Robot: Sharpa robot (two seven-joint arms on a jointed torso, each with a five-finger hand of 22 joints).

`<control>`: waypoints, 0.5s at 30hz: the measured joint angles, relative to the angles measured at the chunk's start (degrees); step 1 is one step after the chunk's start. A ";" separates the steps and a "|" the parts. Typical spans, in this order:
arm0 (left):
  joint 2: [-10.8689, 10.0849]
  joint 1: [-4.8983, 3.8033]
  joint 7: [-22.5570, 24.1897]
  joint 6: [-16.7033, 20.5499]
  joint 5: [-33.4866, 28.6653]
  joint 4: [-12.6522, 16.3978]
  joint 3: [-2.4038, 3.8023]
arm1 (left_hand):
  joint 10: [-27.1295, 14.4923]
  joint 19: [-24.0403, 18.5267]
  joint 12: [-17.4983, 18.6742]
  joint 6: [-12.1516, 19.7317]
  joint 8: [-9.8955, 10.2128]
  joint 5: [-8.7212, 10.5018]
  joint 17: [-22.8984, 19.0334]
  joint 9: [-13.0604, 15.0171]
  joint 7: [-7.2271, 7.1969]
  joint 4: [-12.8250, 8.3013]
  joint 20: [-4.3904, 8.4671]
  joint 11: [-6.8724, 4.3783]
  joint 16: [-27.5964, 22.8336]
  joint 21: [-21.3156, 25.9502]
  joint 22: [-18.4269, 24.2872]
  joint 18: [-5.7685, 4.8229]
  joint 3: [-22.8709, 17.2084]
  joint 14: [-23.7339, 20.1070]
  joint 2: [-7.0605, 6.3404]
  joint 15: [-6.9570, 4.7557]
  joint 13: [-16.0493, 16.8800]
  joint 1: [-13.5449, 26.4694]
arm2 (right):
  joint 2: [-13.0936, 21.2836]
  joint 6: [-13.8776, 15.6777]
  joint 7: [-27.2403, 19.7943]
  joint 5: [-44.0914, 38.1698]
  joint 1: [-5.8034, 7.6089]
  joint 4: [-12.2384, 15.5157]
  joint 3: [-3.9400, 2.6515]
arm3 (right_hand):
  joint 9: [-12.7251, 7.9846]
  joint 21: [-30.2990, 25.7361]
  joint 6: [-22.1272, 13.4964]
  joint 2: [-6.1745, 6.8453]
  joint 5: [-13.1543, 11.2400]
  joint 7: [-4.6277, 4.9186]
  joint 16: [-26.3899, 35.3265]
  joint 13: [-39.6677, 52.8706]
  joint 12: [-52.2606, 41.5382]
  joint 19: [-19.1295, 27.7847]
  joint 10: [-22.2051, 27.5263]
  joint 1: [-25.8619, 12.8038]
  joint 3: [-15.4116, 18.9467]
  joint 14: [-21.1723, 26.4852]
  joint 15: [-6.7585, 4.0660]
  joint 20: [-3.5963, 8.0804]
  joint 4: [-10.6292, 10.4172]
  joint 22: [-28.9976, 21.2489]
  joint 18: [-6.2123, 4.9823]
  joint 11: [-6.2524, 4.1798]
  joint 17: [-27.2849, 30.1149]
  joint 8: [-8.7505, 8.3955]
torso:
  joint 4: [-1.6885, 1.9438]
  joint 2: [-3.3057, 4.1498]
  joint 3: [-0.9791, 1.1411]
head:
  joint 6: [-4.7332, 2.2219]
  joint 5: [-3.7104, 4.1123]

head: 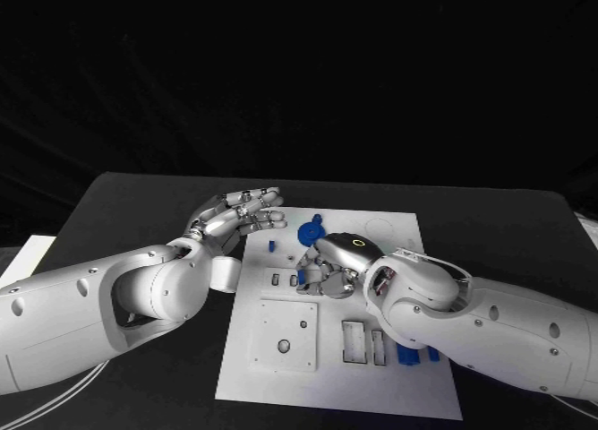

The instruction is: Assemble the parts on the task board

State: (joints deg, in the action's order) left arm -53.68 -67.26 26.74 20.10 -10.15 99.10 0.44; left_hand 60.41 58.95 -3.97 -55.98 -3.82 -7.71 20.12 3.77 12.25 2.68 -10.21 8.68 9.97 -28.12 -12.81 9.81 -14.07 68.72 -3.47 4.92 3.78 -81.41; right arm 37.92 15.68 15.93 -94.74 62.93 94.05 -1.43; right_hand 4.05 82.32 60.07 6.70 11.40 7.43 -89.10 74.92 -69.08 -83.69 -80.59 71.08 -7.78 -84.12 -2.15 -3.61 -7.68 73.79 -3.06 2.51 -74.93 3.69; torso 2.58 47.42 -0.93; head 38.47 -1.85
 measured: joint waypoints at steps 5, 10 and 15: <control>0.00 0.00 -0.01 -0.01 0.00 -0.02 0.00 | 0.00 0.00 0.00 0.00 0.00 0.00 0.00 0.00 0.00 0.00 0.00 0.00 0.00 0.00 0.00 0.00 0.00 0.00 0.00 0.00 0.00 0.00 | 0.08 1.03 0.06 -0.21 -0.23 0.18 0.14 | -0.03 -0.24 -0.78 0.23 -1.03 0.17 0.22 0.00 0.36 0.20 0.23 -0.22 1.12 0.21 0.21 -0.20 -1.12 -0.26 0.00 0.17 0.00 0.06 | -0.02 0.00 0.00 | -0.02 0.07; 0.01 0.00 -0.03 -0.04 0.00 -0.08 0.00 | 0.00 0.00 0.00 0.00 0.00 0.00 0.14 0.00 0.00 -0.04 0.00 0.00 0.00 -0.06 -0.11 0.00 -0.04 0.00 0.00 0.00 0.00 0.00 | 0.42 3.67 -0.42 -0.35 -0.72 0.37 0.45 | 0.00 -0.48 -1.13 0.45 -1.65 0.35 0.22 0.00 0.58 0.20 0.23 -0.45 1.92 0.21 0.21 -0.20 -1.91 -0.48 0.00 0.16 0.01 0.07 | -0.02 -0.01 0.00 | -0.17 0.13; 0.02 0.00 -0.19 -0.06 0.00 -0.31 0.00 | 0.30 0.27 0.00 -0.24 0.00 0.00 1.03 0.00 -0.24 -0.46 0.26 -0.30 0.38 -1.59 -0.80 0.00 -0.46 1.77 -0.02 -0.69 0.00 0.02 | 1.56 7.74 -1.70 -0.31 -0.90 0.86 0.51 | -0.07 -0.49 -1.49 0.75 -1.65 0.63 0.23 0.00 0.58 0.20 0.23 -0.15 2.39 0.21 0.20 -0.20 -2.05 -0.48 0.00 0.17 0.01 0.06 | -0.01 -0.02 0.00 | -0.26 0.16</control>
State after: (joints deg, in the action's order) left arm -53.66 -67.26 26.56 20.04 -10.16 98.79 0.44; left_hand 60.71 59.22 -3.97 -56.22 -3.82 -7.71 21.15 3.77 12.02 2.22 -9.94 8.38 10.35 -29.71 -13.61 9.80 -14.53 70.49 -3.49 4.23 3.78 -81.39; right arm 39.48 23.43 14.23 -95.05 62.03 94.91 -0.92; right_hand 3.98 81.83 58.58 7.45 9.75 8.06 -88.88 74.92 -68.50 -83.48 -80.36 70.94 -5.38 -83.91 -1.95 -3.81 -9.73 73.31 -3.05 2.68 -74.92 3.75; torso 2.57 47.40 -0.93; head 38.22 -1.69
